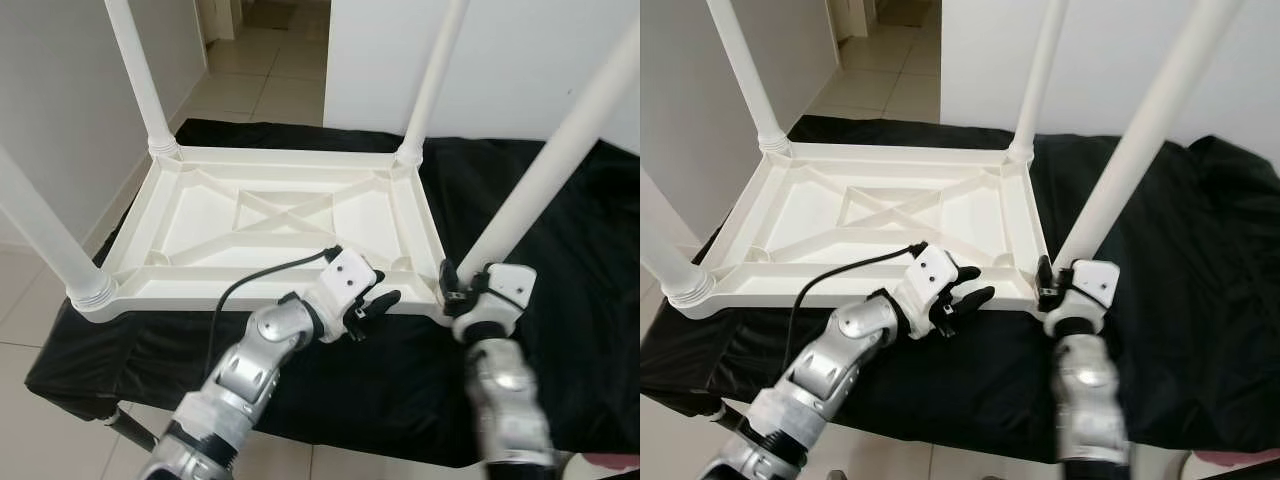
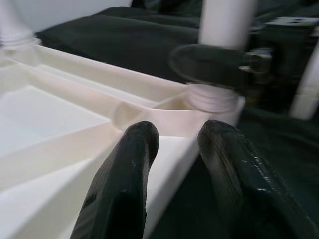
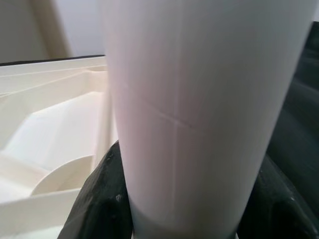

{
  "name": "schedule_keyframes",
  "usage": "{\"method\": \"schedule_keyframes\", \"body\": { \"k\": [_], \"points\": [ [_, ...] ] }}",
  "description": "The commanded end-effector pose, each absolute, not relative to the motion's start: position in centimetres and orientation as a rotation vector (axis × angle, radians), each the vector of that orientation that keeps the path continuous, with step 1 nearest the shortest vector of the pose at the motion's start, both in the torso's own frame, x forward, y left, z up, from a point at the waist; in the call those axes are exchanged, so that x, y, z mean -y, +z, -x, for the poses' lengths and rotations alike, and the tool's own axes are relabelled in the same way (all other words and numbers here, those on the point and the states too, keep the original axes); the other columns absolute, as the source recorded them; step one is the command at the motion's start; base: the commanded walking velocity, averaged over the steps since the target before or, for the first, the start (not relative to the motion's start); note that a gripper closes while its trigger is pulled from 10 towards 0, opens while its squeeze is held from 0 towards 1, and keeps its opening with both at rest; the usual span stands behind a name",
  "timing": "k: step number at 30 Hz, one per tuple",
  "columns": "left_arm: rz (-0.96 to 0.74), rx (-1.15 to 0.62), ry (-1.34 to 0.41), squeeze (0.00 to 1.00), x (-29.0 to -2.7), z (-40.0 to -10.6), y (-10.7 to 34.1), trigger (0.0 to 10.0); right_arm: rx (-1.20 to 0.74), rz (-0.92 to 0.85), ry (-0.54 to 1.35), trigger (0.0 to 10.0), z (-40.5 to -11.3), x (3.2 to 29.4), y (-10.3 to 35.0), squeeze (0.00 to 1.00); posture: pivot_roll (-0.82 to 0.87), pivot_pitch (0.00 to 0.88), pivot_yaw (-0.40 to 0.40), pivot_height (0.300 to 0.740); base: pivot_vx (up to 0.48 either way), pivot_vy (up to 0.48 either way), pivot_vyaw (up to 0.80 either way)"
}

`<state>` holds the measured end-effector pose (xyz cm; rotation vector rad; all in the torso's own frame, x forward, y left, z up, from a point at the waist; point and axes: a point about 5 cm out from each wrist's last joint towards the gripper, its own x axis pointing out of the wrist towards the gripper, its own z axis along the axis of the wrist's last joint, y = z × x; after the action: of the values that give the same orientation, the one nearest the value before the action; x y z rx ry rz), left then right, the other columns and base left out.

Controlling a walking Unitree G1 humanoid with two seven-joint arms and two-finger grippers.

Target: Building children table

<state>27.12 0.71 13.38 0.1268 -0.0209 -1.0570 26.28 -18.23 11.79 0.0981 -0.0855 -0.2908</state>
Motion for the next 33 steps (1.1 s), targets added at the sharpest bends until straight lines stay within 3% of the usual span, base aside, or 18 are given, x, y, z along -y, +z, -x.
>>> {"method": "schedule_keyframes", "body": {
  "k": [1, 6, 11, 12, 19, 27, 28, 29, 30, 33],
  "points": [
    [-0.109, 0.003, -0.939, 0.0, -1.1, -27.6, 13.2, 10.0, -0.01, -0.13, -0.385, 10.0, -25.6, 18.7, 10.0, 0.0, -0.14, 0.0, -0.025, 0.74, 0.0, 0.0, 0.0],
    [-0.115, 0.008, -0.969, 0.0, -1.1, -27.8, 13.3, 10.0, 0.014, -0.108, -0.249, 10.0, -26.4, 17.7, 10.6, 0.0, -0.13, 0.0, -0.035, 0.74, 0.0, 0.0, 0.0],
    [-0.105, 0.001, -0.957, 0.0, -1.6, -28.2, 13.4, 10.0, 0.023, -0.09, -0.26, 10.0, -26.4, 17.5, 11.0, 0.0, -0.13, 0.0, -0.034, 0.74, 0.0, 0.0, 0.0],
    [-0.102, 0.005, -0.95, 0.0, -1.7, -28.3, 13.5, 10.0, 0.035, -0.091, -0.259, 10.0, -26.5, 17.5, 11.1, 1.0, -0.12, 0.0, -0.039, 0.74, 0.0, 0.0, 0.0],
    [-0.118, 0.034, -0.95, 0.0, -1.9, -28.2, 14.0, 10.0, 0.084, -0.049, -0.197, 10.0, -26.6, 18.0, 11.9, 1.0, -0.1, 0.0, -0.054, 0.74, 0.0, 0.0, 0.0],
    [-0.128, 0.05, -0.965, 0.0, -2.0, -28.7, 14.2, 10.0, 0.104, -0.053, -0.163, 10.0, -26.6, 18.5, 11.8, 1.0, -0.11, 0.0, -0.017, 0.74, 0.0, 0.0, 0.0],
    [-0.129, 0.051, -0.972, 0.0, -2.0, -28.9, 14.3, 10.0, 0.106, -0.058, -0.125, 10.0, -26.5, 18.2, 11.7, 0.65, -0.11, 0.0, -0.001, 0.74, 0.0, 0.0, 0.0],
    [-0.129, 0.051, -0.972, 0.0, -2.0, -28.9, 14.3, 10.0, 0.106, -0.058, -0.125, 10.0, -26.5, 18.2, 11.7, 0.65, -0.11, 0.0, -0.001, 0.74, 0.0, 0.0, 0.0],
    [-0.135, 0.053, -0.989, 0.0, -2.1, -28.9, 14.4, 10.0, 0.107, -0.052, -0.099, 10.0, -26.5, 18.2, 11.6, 0.0, -0.12, 0.0, 0.005, 0.74, 0.0, 0.0, 0.0],
    [-0.155, 0.059, -1.015, 0.0, -2.2, -29.0, 14.5, 10.0, 0.108, -0.044, -0.039, 10.0, -26.3, 18.3, 11.5, 0.0, -0.12, 0.0, 0.021, 0.74, 0.0, 0.0, 0.0]
  ]
}}
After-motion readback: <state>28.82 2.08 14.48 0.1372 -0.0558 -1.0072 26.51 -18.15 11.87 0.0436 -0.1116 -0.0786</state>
